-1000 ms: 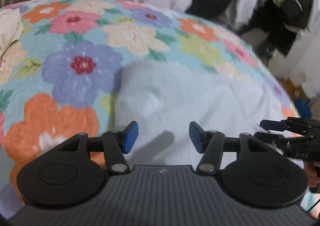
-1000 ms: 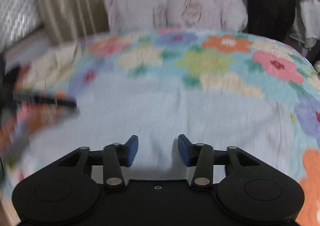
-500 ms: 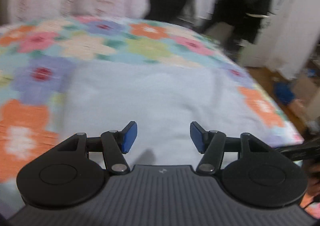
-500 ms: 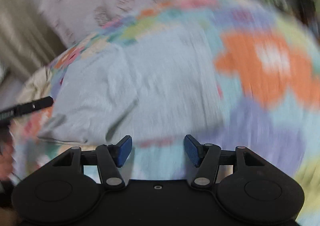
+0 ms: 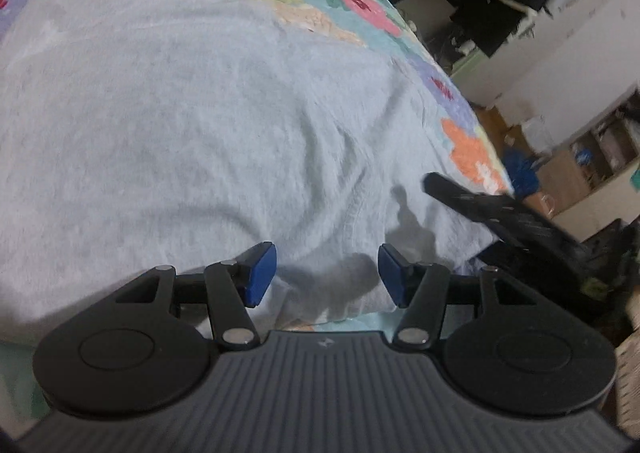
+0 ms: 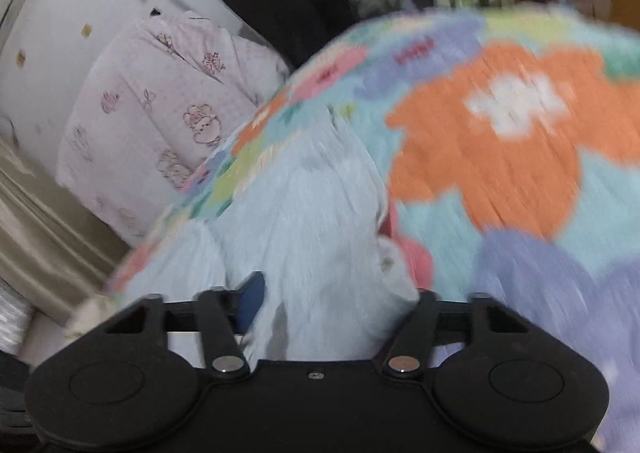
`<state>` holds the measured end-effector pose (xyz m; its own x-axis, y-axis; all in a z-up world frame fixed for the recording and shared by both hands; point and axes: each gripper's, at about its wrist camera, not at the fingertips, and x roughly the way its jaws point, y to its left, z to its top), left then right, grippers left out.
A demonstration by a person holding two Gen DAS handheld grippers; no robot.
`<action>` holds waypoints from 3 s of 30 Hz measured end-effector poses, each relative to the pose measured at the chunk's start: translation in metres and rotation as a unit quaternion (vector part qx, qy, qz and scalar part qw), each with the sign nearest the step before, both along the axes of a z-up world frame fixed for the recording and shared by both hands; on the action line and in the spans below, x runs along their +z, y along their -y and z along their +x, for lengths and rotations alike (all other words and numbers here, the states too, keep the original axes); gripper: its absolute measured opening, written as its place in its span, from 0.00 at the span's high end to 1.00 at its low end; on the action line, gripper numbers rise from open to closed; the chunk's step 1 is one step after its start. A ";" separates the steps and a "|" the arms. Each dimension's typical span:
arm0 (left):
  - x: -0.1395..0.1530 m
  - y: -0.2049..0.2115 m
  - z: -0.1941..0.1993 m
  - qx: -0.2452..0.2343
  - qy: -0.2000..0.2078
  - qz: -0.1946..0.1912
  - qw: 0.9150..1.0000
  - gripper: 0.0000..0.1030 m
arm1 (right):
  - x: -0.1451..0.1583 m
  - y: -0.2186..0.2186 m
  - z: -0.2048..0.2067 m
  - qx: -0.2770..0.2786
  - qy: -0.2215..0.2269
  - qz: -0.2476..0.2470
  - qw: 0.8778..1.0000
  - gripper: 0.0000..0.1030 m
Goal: Fold clothes
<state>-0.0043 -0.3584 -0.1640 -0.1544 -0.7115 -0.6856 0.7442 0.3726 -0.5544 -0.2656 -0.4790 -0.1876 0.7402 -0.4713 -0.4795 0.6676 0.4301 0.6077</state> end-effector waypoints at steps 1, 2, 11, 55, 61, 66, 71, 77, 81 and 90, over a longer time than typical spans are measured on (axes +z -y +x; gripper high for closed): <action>0.004 -0.006 0.006 0.008 -0.008 -0.005 1.000 0.46 | 0.011 -0.001 0.009 0.013 -0.004 -0.020 1.000 0.89; 0.010 -0.013 0.012 0.018 -0.007 -0.012 1.000 0.46 | 0.023 -0.003 0.017 0.025 -0.008 -0.041 0.999 0.88; 0.052 -0.124 0.102 0.186 0.003 -0.071 0.980 0.46 | 0.118 -0.073 0.173 0.318 -0.083 -0.244 0.912 0.89; 0.035 -0.111 0.090 0.165 0.132 -0.037 0.977 1.00 | 0.035 -0.110 0.125 0.284 -0.166 -0.178 0.927 0.50; 0.051 -0.130 0.102 0.187 0.087 -0.068 0.976 1.00 | 0.051 -0.127 0.135 0.287 -0.236 -0.210 0.904 0.80; 0.029 -0.133 0.089 0.164 0.055 -0.033 0.984 0.88 | 0.029 -0.133 0.141 0.288 -0.298 -0.223 0.882 0.81; 0.007 -0.128 0.081 0.149 0.018 -0.018 0.988 0.59 | 0.032 -0.133 0.134 0.282 -0.277 -0.218 0.892 0.81; -0.003 -0.120 0.071 0.136 0.008 -0.028 0.990 0.60 | 0.037 -0.122 0.120 0.271 -0.206 -0.180 0.923 0.80; 0.007 -0.113 0.059 0.128 0.049 -0.019 0.990 0.93 | 0.038 -0.122 0.118 0.270 -0.190 -0.179 0.927 0.75; 0.071 -0.116 0.053 0.158 0.177 -0.039 0.971 0.95 | 0.047 -0.142 0.121 0.320 -0.186 -0.241 0.897 0.66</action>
<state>0.0488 -0.2427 -0.0929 0.3157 -0.7364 -0.5984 0.7481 0.5811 -0.3205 -0.1450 -0.3371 -0.1405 0.7641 -0.2254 -0.6045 0.3073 0.9510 0.0338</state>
